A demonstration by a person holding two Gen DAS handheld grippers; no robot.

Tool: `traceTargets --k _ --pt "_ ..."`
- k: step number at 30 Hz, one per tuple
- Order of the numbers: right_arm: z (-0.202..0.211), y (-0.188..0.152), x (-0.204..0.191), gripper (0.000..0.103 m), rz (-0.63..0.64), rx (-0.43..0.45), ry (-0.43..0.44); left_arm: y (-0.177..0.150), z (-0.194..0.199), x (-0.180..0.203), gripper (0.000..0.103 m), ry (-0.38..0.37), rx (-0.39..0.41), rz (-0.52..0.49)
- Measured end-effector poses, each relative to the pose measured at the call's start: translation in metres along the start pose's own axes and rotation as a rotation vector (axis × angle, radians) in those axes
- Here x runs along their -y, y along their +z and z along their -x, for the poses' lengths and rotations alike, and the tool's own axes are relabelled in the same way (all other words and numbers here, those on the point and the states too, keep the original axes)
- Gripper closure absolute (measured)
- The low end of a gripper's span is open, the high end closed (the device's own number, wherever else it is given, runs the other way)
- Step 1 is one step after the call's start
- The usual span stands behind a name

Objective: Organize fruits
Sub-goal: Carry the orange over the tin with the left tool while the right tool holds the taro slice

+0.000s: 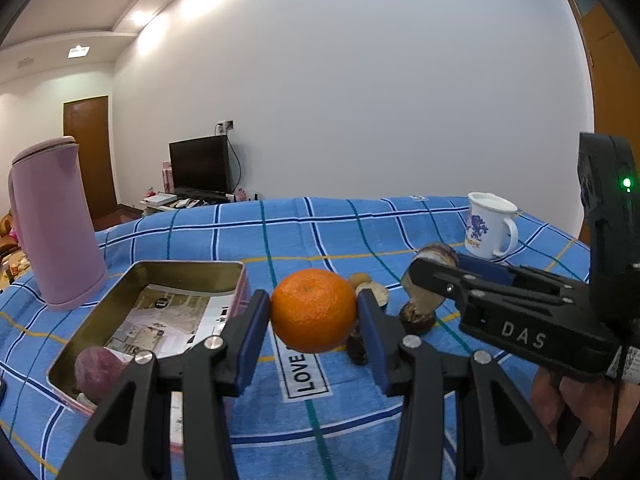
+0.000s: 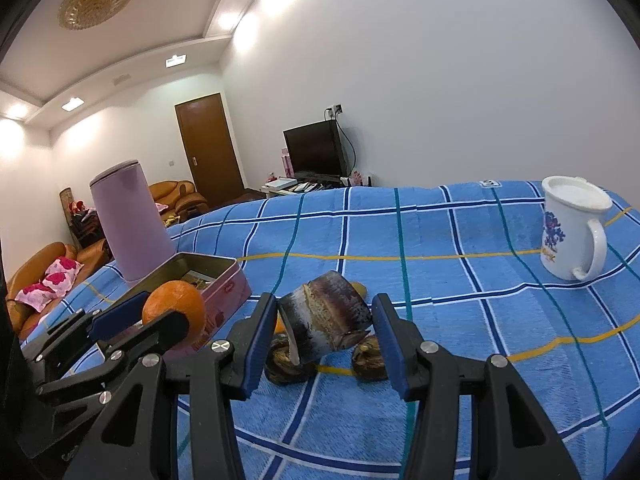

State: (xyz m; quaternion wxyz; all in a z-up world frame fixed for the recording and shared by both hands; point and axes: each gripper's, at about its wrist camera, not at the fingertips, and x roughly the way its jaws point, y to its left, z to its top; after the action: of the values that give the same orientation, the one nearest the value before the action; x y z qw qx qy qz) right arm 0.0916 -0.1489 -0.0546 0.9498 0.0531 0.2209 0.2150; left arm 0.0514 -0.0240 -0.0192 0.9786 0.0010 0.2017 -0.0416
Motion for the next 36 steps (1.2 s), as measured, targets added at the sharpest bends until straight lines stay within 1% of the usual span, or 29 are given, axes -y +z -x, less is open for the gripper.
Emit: traceTargets --k 12,21,28,36 --pt "-0.009 0.001 -0.02 0.052 0.041 -0.013 0.021 -0.001 0.003 -0.014 0.056 0.031 -0.006 -0.002" --pt "-0.013 0.0 -0.036 0.052 0.082 -0.015 0.026 -0.003 0.003 -0.036 0.056 0.071 -0.022 0.031" --pt "-0.015 0.001 -0.058 0.052 0.127 0.0 0.042 -0.004 0.004 -0.05 0.056 0.098 -0.027 0.038" --pt "-0.024 -0.001 -0.076 0.052 0.149 -0.009 0.068 -0.005 0.005 -0.064 0.056 0.123 -0.032 0.048"
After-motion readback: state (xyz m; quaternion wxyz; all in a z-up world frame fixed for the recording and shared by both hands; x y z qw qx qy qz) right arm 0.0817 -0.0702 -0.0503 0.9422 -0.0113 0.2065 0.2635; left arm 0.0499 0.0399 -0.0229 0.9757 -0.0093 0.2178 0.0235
